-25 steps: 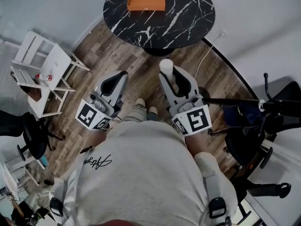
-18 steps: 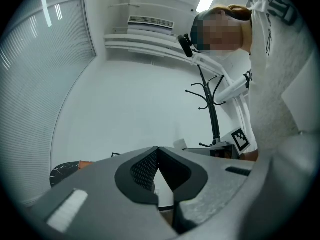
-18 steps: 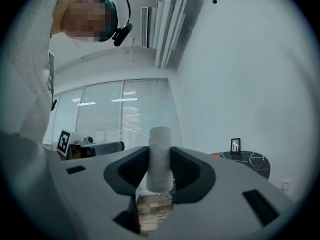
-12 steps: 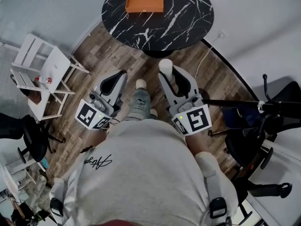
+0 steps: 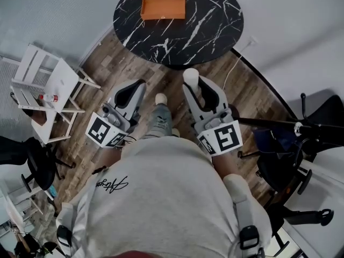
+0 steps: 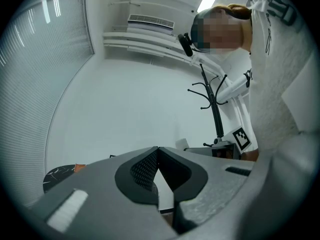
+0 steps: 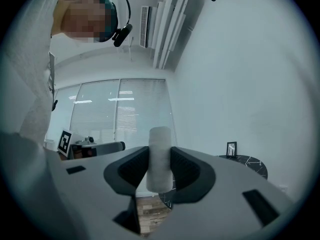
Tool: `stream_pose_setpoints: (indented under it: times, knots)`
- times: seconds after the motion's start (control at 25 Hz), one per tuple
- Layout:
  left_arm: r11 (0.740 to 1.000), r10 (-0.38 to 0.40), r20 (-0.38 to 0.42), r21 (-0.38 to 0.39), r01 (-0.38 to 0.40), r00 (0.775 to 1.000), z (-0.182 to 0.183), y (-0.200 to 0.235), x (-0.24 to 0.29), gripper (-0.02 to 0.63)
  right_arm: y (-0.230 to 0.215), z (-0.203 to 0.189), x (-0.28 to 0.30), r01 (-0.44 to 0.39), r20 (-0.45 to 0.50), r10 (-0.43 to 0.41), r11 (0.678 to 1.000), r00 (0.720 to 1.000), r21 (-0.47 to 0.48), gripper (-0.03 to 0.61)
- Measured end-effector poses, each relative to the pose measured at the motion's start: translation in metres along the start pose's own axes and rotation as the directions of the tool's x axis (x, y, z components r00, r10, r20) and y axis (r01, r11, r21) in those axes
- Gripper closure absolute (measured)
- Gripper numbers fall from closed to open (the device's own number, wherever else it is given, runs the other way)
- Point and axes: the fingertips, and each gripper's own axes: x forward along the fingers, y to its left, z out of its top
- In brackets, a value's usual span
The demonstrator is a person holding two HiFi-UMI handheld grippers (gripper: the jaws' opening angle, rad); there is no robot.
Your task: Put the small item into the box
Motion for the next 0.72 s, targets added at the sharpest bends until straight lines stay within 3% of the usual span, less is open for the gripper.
stream_pose_setpoints:
  times: [0.72]
  knots:
    - [1.000,-0.010,-0.001,-0.016,0.010,1.000,-0.008,0.075,0.039,0.611,-0.035,-0.004,0.077,-0.004,-0.011,0.003,1.000,1.000,-0.008,0.443]
